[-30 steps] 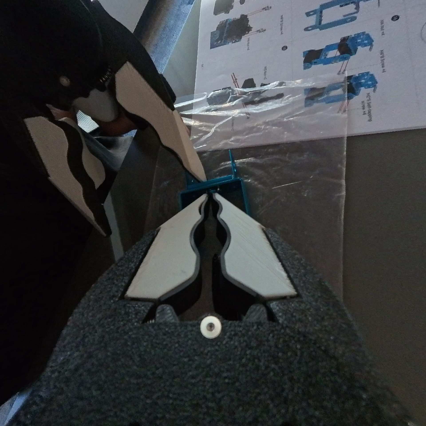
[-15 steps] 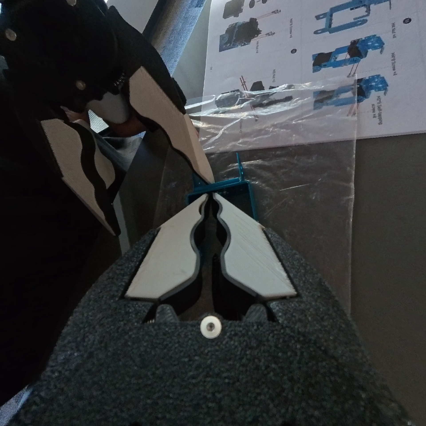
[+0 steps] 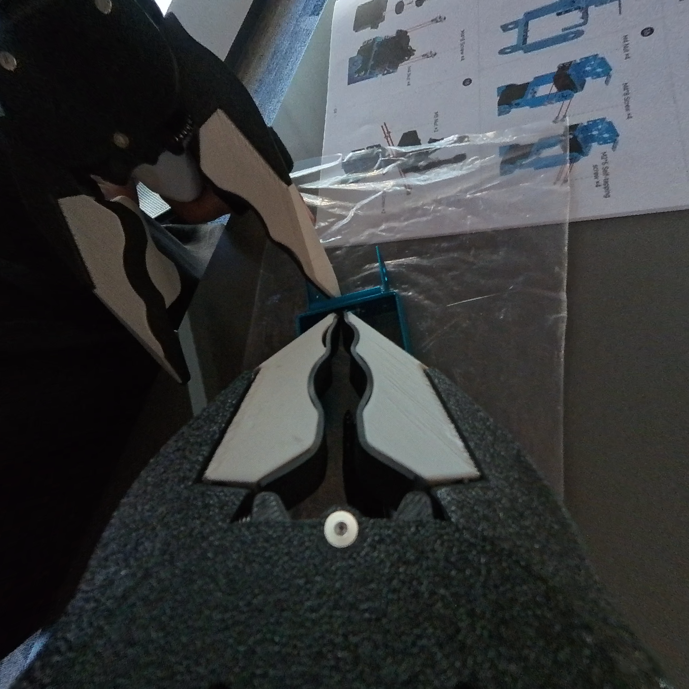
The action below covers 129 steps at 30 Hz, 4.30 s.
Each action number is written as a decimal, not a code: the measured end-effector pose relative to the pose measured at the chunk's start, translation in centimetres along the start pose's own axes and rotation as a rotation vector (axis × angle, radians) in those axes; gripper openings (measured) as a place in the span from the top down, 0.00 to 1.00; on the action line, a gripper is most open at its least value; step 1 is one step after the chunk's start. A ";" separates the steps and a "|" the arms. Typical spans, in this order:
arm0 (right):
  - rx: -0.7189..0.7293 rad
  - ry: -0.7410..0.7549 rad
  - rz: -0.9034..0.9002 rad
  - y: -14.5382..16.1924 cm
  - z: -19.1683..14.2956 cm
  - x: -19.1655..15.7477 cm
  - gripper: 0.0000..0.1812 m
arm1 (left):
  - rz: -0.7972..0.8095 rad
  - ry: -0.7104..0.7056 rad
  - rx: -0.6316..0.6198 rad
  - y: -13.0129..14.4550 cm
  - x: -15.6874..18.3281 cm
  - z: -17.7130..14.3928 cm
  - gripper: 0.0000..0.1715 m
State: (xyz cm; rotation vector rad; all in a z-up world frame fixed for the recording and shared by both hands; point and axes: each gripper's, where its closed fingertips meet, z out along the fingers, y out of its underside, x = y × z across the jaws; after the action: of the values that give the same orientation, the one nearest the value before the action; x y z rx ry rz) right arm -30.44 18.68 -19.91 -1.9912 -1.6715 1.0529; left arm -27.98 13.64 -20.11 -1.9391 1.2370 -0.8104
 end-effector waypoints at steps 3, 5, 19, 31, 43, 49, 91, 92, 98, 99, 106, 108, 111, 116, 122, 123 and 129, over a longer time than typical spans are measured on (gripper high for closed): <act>0.000 -0.003 0.000 0.0 0.0 -0.1 0.99 | 0.002 -0.001 -0.001 0.0 0.0 0.0 0.43; -0.003 -0.006 0.003 0.1 0.1 -0.1 0.99 | 0.002 -0.002 -0.001 0.0 0.0 0.0 0.43; 0.003 -0.039 0.030 0.1 0.1 -0.4 0.98 | 0.004 -0.004 -0.003 0.1 0.0 0.0 0.43; -0.013 -0.035 0.018 0.3 0.1 -0.5 0.98 | 0.008 -0.005 -0.004 0.1 0.1 0.0 0.43; -0.038 -0.011 0.002 0.7 0.1 -0.3 0.98 | 0.008 -0.006 -0.004 0.1 0.1 0.0 0.43; -0.037 0.007 -0.017 0.6 -0.3 -0.1 0.98 | 0.007 -0.006 -0.005 0.1 0.0 0.0 0.43; -0.111 0.149 -0.310 2.2 -0.3 1.5 0.63 | 0.328 0.018 -0.065 -2.5 -5.4 -3.9 0.73; -0.102 0.142 -0.304 2.3 -0.4 1.5 0.63 | 0.335 0.025 -0.054 -3.1 -5.3 -3.8 0.73; -0.071 0.121 -0.303 2.5 -0.6 1.3 0.61 | 0.357 0.084 -0.038 -5.5 -4.9 -2.1 0.73; -0.070 0.127 -0.311 2.5 -0.6 1.3 0.61 | 0.367 0.089 -0.040 -5.8 -4.8 -1.7 0.73; -0.011 0.159 -0.291 1.8 -1.6 1.7 0.61 | 0.414 0.091 -0.066 -6.5 -4.7 0.2 0.72; -0.013 0.160 -0.289 1.6 -1.8 1.8 0.62 | 0.403 0.094 -0.058 -6.9 -4.8 0.2 0.73; 0.065 0.152 -0.285 0.4 -2.8 1.8 0.63 | 0.379 0.071 -0.003 -8.2 -5.0 -0.3 0.72; 0.351 -0.088 -0.135 -3.0 -6.1 0.1 0.63 | 0.291 0.054 0.250 -12.1 -5.4 -3.4 0.64; 0.551 -0.347 -0.117 -5.4 -9.1 -2.8 0.64 | 0.448 -0.012 0.360 -13.1 -6.2 -6.2 0.69; 0.577 -0.381 -0.135 -5.7 -9.4 -3.4 0.64 | 0.537 -0.033 0.354 -13.0 -5.7 -6.1 0.71; 0.602 -0.632 -0.132 -6.1 -10.1 -6.7 0.64 | 0.980 -0.114 0.353 -14.3 -2.6 -6.3 0.74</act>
State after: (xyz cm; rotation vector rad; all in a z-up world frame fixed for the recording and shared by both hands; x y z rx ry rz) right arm -27.72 15.90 -6.89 -1.2118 -1.4519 1.9831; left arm -26.83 19.09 -5.28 -0.8883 1.6033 -0.3455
